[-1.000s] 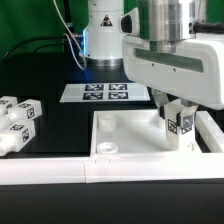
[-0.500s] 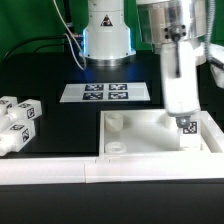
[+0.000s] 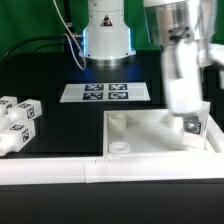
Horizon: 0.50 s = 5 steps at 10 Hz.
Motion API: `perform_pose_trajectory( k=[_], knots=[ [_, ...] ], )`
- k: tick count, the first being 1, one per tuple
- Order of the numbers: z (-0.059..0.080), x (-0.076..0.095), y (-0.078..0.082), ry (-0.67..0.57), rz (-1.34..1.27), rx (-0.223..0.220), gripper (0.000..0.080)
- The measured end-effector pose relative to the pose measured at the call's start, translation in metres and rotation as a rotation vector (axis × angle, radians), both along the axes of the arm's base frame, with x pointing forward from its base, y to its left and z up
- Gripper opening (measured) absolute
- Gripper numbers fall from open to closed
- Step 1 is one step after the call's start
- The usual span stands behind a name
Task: Assemble one leg
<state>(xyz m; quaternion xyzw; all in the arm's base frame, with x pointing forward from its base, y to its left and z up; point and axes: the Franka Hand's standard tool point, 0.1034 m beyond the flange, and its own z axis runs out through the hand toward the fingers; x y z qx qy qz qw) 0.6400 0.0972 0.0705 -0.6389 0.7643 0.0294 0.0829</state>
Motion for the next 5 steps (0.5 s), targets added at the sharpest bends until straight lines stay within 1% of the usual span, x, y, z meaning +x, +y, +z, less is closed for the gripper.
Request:
perform_pose_trajectory(
  k=[1,2,3,5],
  knots=[
    [0.0006,0.0014,0.0069,-0.047,0.239,-0.022,0.0614],
    [0.0002,0.0005,0.0086,-0.064,0.376,-0.031,0.0614],
    [0.0001,0.0007,0.0074,-0.070,0.412,-0.036,0.0642],
    [-0.0001,0.0008,0.0064,-0.091,0.549,-0.050,0.0648]
  ],
)
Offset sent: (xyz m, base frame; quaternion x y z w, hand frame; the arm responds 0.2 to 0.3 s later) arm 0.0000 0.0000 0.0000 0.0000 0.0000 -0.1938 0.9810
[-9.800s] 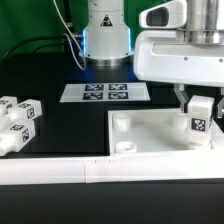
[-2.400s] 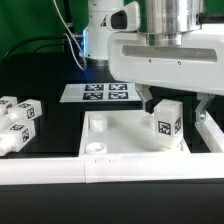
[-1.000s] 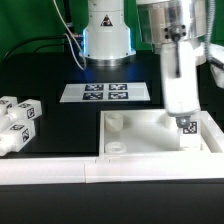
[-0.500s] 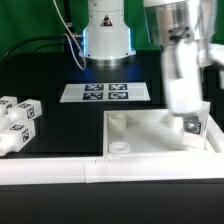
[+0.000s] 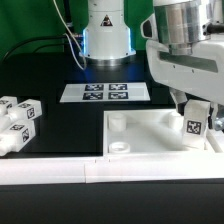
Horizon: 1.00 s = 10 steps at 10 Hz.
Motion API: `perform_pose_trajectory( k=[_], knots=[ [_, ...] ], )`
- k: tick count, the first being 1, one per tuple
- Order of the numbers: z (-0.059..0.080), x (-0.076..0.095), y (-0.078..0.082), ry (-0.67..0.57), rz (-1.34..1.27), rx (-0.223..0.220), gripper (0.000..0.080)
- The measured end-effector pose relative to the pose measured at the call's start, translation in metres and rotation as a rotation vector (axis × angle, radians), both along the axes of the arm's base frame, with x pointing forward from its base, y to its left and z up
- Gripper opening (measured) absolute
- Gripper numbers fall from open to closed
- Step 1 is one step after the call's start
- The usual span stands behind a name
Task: Assemble one leg
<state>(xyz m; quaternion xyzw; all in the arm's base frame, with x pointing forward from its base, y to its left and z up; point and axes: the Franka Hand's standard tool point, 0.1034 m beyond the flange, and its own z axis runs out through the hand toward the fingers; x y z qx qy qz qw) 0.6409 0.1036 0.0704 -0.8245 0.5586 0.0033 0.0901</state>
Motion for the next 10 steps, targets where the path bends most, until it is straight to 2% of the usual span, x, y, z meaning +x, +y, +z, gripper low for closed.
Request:
perform_pose_trajectory(
  k=[1,3,4,5,6,7,8,9,10],
  knots=[
    [0.0000,0.0000,-0.0001,-0.007,0.048,-0.007,0.0649],
    [0.0018,0.0009,-0.0021,-0.038,0.444,-0.089,0.0649],
    [0.0016,0.0009,-0.0018,-0.037,0.420,-0.085,0.0649],
    [0.0015,0.0009,-0.0018,-0.034,0.397,-0.083,0.0559],
    [0.0014,0.0009,-0.0019,-0.032,0.386,-0.082,0.0559],
    [0.0013,0.0008,-0.0016,-0.021,0.306,-0.075,0.0380],
    [0.0011,0.0005,-0.0017,-0.011,0.236,-0.069,0.0289],
    [0.0011,0.0006,-0.0021,-0.006,0.192,-0.065,0.0289],
    [0.0016,0.0012,-0.0044,0.015,0.024,-0.046,0.0289]
  ],
)
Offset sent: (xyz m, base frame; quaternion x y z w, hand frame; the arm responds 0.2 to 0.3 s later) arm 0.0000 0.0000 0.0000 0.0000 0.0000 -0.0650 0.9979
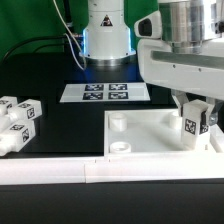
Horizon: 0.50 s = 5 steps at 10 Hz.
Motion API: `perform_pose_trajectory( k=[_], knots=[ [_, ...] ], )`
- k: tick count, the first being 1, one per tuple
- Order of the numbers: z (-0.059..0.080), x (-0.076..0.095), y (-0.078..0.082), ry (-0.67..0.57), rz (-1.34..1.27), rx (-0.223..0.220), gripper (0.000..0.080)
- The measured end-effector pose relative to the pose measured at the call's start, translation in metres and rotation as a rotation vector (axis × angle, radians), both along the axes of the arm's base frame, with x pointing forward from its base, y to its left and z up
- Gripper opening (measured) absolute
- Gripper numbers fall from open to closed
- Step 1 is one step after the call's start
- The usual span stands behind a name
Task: Assemble one leg
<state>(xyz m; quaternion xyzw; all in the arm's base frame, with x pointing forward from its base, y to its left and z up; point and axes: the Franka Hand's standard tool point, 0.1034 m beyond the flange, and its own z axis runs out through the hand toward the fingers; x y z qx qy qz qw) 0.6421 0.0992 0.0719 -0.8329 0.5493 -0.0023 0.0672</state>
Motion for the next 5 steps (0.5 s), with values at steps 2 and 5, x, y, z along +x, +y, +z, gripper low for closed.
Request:
perform_pose_trajectory(
  k=[2,5],
  knots=[
    [-0.0004,0.0005,0.0010,0.029,-0.337,0.040,0.0289],
    [-0.0023,-0.0001,0.0056,0.049,-0.637,0.103,0.0289]
  ],
)
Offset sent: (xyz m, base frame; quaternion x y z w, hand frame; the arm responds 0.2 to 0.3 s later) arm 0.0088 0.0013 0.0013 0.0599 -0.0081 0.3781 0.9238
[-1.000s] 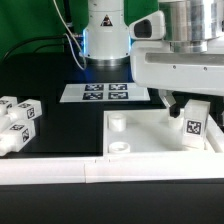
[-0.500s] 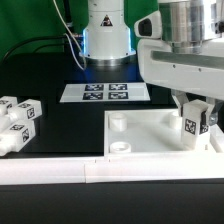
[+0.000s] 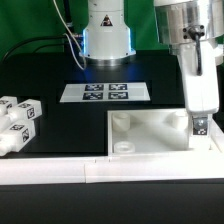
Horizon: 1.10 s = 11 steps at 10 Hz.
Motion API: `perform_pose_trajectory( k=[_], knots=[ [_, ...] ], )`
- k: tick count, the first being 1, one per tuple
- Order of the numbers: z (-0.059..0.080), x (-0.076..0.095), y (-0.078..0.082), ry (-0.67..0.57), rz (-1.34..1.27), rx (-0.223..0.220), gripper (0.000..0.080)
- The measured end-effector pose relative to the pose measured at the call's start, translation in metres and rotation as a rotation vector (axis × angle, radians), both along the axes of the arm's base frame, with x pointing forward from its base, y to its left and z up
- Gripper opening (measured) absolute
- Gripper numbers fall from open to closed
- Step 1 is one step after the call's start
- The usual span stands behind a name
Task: Assemble one leg
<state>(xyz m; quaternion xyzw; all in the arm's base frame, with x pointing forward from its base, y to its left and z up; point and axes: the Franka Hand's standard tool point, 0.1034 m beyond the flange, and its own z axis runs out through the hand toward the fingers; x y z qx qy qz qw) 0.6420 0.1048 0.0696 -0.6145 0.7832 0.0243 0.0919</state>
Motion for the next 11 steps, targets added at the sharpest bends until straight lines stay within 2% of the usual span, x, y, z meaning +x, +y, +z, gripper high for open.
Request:
perform_pose_trajectory(
  k=[2,3,4,5,6,9,11],
  knots=[
    [0.000,0.000,0.000,-0.004,0.031,-0.003,0.0289],
    [0.000,0.000,-0.001,-0.011,0.121,-0.020,0.0366],
    [0.001,0.000,-0.001,-0.034,0.358,-0.044,0.0548],
    [0.002,0.000,-0.003,-0.048,0.497,-0.048,0.0548],
    [0.000,-0.002,-0.004,-0.054,0.554,-0.054,0.0631],
    [0.000,-0.002,-0.005,-0.082,0.755,-0.079,0.0644],
    [0.001,-0.004,0.008,-0.083,1.171,-0.176,0.0649]
  ],
)
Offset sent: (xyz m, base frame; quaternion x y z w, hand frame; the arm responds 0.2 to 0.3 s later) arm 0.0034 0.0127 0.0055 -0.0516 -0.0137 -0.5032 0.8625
